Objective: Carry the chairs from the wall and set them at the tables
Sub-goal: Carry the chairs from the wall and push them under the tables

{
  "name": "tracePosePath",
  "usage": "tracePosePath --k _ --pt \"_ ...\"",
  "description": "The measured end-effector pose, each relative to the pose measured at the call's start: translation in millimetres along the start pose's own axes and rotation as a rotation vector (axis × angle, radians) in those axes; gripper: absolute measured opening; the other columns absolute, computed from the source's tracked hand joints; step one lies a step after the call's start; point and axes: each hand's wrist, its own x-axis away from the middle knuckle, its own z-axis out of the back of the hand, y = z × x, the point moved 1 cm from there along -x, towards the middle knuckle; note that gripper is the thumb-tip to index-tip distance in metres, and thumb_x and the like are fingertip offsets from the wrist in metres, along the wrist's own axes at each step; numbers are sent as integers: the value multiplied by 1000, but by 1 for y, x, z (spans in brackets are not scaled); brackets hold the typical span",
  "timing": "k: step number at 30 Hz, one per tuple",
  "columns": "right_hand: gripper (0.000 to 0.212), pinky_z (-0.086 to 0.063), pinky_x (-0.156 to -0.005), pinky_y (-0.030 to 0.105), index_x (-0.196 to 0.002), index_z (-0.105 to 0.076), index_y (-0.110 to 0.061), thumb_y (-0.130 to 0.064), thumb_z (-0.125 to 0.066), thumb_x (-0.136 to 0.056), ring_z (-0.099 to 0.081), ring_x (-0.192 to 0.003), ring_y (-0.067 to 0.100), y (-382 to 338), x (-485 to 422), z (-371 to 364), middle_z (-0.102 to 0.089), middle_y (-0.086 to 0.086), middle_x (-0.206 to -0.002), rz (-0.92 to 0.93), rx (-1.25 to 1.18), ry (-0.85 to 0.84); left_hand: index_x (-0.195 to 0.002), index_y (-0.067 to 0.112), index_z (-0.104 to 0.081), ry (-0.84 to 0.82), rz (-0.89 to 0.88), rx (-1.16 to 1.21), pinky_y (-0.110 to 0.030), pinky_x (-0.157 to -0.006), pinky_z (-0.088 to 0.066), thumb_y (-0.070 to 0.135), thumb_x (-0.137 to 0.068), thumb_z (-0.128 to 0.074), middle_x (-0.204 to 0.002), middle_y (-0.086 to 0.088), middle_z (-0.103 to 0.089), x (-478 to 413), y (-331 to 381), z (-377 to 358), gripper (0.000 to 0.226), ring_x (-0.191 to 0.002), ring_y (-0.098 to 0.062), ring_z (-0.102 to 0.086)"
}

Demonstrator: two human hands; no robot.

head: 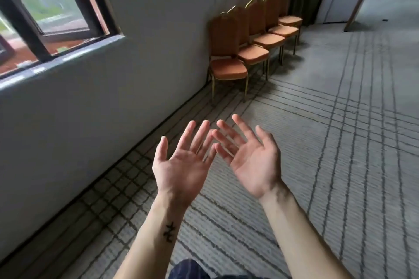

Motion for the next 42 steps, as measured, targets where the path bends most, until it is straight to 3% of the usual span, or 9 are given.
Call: tracePosePath --k 5,8,11,17,19,26,31,37,42 --pt "57 -32 -119 53 -149 -50 -13 -45 -33 -105 -54 -135 38 -28 -94 -11 -58 23 -143 -29 6 -50 -146 13 -56 51 -54 3 -44 -121 -29 60 -102 -34 -144 -16 -61 -90 30 -28 69 -135 -32 -57" --pt "56 -38 -114 50 -147 -52 -14 -44 -34 -104 -57 -133 37 -46 -157 -4 -58 23 -143 -2 34 -68 -147 12 -55 32 -24 -63 -42 -114 -33 60 -101 -34 -143 -17 -61 -168 33 -40 69 -124 -29 -59" --pt "56 -42 -109 47 -147 -51 -13 -44 -36 -103 -59 -129 36 -64 -226 1 -58 24 -143 53 23 20 -146 11 -55 -2 61 -31 -40 -103 -39 60 -101 -35 -144 -17 -60 -254 38 -55 69 -121 -28 -57" --pt "56 -39 -113 49 -148 -50 -11 -42 -34 -105 -56 -134 38 -121 -350 -19 -59 25 -141 162 -44 122 -148 10 -53 -109 157 -30 -47 -122 -28 60 -101 -35 -146 -20 -58 -398 73 -96 71 -137 -36 -54" --pt "55 -40 -112 50 -147 -51 -11 -41 -32 -105 -57 -132 38 -141 -396 -27 -60 25 -140 204 -74 137 -148 9 -52 -163 187 2 -50 -122 -28 60 -102 -35 -147 -21 -57 -453 89 -113 71 -138 -39 -53" --pt "55 -41 -109 50 -147 -51 -12 -41 -32 -105 -59 -130 39 -180 -531 -33 -60 24 -140 196 -63 196 -148 8 -51 -129 234 7 -52 -124 -25 59 -102 -33 -147 -22 -56 -587 119 -132 71 -137 -40 -53" --pt "55 -40 -110 50 -148 -50 -11 -41 -32 -105 -58 -131 38 -205 -642 -25 -60 24 -140 170 -22 216 -149 9 -51 -56 192 -1 -52 -124 -25 59 -103 -33 -147 -21 -57 -685 127 -139 70 -137 -39 -54" --pt "55 -40 -112 49 -147 -51 -11 -41 -33 -105 -59 -131 37 -254 -813 -31 -62 23 -139 58 -41 136 -147 8 -53 10 49 8 -53 -122 -29 57 -102 -35 -144 -23 -58 -833 159 -179 69 -135 -41 -56" --pt "54 -39 -114 50 -146 -52 -11 -41 -31 -106 -59 -130 38 -291 -905 -47 -62 23 -138 -2 -16 70 -145 7 -57 43 1 22 -51 -121 -31 57 -102 -36 -144 -23 -58 -911 183 -199 69 -135 -40 -56"
